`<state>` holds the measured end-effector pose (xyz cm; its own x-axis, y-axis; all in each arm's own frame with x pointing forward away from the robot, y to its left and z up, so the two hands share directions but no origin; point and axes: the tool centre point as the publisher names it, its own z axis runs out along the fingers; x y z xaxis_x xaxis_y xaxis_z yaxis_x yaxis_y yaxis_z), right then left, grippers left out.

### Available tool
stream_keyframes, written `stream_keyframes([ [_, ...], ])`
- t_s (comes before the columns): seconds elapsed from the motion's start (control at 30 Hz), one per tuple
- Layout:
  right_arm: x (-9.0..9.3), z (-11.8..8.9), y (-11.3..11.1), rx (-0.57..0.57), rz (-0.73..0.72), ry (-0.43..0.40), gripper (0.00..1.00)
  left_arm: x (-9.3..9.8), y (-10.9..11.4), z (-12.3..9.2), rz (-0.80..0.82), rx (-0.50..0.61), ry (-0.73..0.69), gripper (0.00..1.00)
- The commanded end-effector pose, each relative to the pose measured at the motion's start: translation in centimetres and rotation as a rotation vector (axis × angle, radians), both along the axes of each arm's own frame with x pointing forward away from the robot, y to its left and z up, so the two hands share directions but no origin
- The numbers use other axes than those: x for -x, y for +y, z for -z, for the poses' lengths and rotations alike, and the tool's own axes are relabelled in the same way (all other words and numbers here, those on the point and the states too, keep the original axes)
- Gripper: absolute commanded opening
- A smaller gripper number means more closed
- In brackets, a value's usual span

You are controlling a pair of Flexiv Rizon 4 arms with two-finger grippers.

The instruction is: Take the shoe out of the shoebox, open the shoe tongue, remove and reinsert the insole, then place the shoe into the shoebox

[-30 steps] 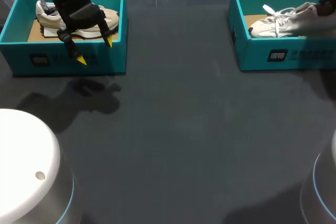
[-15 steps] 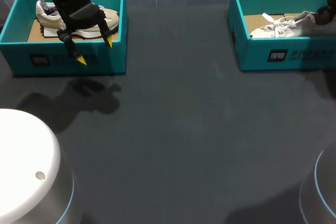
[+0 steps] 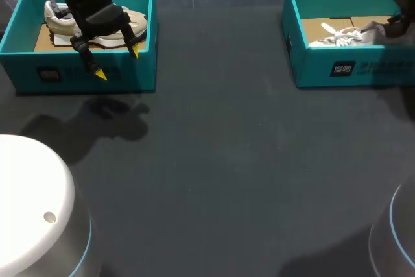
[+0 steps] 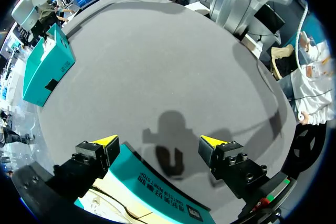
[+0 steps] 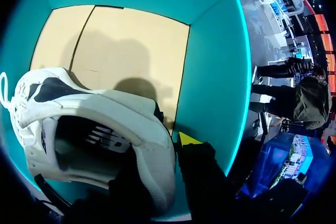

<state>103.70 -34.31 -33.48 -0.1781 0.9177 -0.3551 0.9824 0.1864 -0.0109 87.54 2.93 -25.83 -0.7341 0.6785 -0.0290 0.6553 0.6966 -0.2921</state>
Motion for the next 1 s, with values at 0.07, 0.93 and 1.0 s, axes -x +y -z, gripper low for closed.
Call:
stream_keyframes([
  [0.07,-0.3,0.7,0.1,-0.012,0.002,0.006,0.0,0.0,0.1,0.0,0.0,-0.001,-0.001,1.0],
  [0.93,0.2,2.2,0.4,-0.073,0.019,0.027,0.35,0.0,0.1,0.0,0.0,-0.001,-0.001,1.0],
  [1.0,0.3,2.3,0.4,-0.077,0.021,0.027,0.38,0.0,0.1,0.0,0.0,-0.001,-0.001,1.0],
])
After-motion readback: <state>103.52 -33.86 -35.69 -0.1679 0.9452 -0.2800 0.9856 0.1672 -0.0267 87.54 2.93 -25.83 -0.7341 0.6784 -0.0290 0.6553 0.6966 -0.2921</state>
